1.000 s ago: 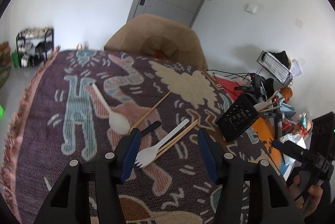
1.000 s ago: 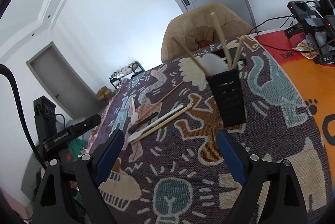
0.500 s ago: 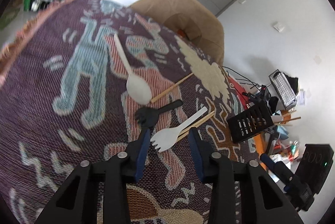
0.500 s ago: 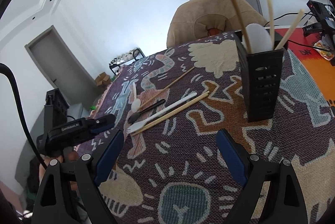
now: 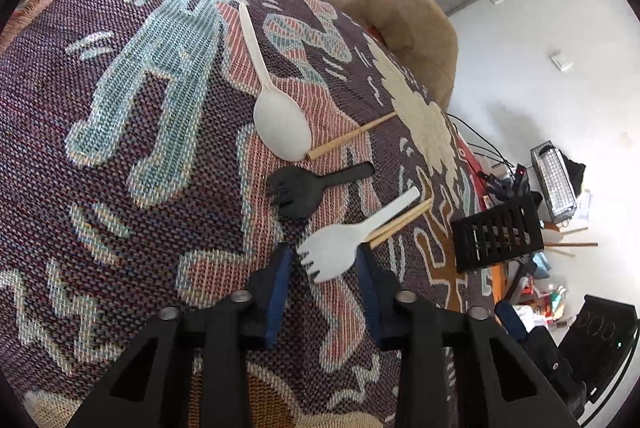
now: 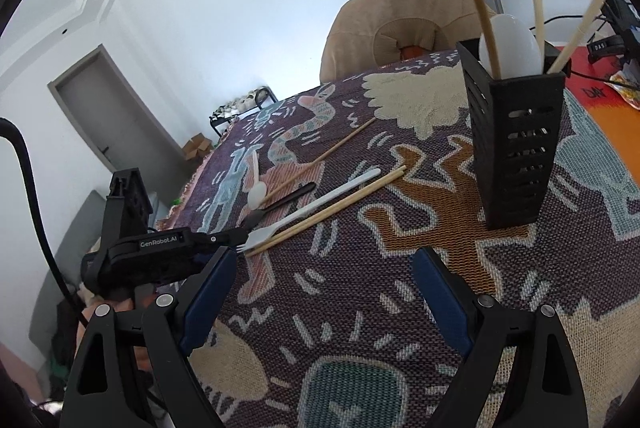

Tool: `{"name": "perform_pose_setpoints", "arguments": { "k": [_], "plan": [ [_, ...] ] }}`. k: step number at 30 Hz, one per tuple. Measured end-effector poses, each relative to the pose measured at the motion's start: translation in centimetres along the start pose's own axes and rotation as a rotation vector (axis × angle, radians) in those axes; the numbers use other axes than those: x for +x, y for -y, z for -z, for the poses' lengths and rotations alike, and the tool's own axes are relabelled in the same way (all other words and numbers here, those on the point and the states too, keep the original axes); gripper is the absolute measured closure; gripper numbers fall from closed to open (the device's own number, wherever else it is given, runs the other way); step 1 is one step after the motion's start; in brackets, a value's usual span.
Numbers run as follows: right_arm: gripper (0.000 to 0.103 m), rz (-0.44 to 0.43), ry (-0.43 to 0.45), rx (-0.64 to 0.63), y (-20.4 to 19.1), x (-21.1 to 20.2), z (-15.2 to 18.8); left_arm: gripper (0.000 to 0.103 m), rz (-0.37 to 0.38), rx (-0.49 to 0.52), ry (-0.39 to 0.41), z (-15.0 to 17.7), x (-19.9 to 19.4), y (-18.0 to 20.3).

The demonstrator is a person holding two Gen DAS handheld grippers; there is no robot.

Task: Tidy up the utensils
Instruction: 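Move both tools back toward the remaining spoons and forks, then close the left gripper on the white fork while the right tool moves toward the chopsticks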

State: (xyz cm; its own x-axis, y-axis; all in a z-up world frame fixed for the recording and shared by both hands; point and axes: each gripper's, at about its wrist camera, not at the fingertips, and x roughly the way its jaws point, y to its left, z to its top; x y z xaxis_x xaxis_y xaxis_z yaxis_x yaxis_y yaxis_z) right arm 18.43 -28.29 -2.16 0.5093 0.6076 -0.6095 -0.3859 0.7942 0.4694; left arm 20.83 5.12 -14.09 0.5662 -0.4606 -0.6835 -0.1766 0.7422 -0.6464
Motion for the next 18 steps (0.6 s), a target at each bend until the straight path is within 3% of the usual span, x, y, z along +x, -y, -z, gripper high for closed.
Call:
{"name": "perform_pose_setpoints", "arguments": {
  "k": [2,5,13,18],
  "plan": [
    [0.013,-0.001,0.000,0.000,0.1,-0.1,0.1,0.080,-0.005,-0.011,-0.002,-0.1,0.3,-0.1],
    [0.013,-0.004,-0.004,0.000,0.1,0.0,0.1,0.098,-0.019,-0.015,0.008,-0.2,0.2,-0.3],
    [0.013,-0.007,-0.034,-0.083,-1.7,0.9,-0.4,0.101,0.003,0.024,0.111,-0.2,-3.3,0.3],
    [0.013,0.012,-0.074,-0.214,-4.1,2.2,-0.7,0.102,-0.002,0.087,0.195,-0.1,-6.2,1.5]
  ]
}}
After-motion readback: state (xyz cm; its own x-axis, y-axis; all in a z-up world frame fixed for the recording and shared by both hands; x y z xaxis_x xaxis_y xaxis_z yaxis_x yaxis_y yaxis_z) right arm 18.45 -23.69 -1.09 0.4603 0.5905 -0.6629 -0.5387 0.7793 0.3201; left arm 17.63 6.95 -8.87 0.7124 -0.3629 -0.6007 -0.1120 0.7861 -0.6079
